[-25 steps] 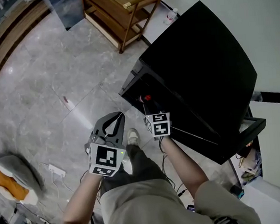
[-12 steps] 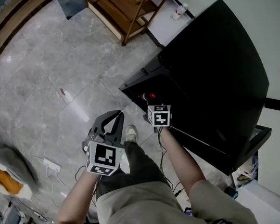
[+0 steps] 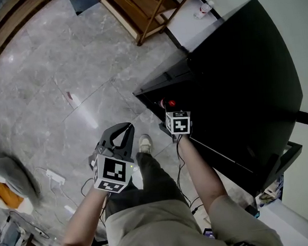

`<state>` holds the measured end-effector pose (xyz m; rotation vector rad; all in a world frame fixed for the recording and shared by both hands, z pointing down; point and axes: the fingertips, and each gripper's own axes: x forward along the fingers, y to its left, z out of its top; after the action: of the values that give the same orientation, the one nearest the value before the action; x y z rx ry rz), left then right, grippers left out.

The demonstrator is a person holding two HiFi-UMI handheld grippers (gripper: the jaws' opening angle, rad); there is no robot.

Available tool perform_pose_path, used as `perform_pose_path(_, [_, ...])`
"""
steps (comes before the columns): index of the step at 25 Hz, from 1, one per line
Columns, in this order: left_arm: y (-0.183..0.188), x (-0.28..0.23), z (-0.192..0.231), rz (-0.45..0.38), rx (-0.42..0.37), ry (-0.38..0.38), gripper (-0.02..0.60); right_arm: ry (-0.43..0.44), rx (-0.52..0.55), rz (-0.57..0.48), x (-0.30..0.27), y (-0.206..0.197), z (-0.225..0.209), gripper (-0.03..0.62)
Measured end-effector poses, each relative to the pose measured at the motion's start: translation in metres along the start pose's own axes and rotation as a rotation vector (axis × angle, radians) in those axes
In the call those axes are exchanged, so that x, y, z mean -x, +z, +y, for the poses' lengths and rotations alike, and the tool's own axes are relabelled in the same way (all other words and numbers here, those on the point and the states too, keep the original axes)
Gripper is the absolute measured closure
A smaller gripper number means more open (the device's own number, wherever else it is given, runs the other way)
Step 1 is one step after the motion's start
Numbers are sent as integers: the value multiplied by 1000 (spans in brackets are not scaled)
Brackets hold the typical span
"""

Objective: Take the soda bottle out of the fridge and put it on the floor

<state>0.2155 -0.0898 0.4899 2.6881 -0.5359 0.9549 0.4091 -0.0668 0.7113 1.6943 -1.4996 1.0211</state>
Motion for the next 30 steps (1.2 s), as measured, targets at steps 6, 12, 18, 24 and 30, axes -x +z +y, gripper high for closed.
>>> perform_pose_path(6, [-2,7,5,2,24,10,571,9,48,56,6,-5,2,480])
perform_pose_path(12, [-8,19,23,6,41,50,571,16,114,59,24,4,13,482])
perform_pose_path(18, [-16,36,40,22,71,85,571,58,186,64,55,23,45,482])
perform_pose_path(24, [-35,60,66,38,124,136,571,117,289,17,72,56,99,482])
perform_pose_path(30, [-65,88,96,55,224,212,571,180,409,10,72,74,153,482])
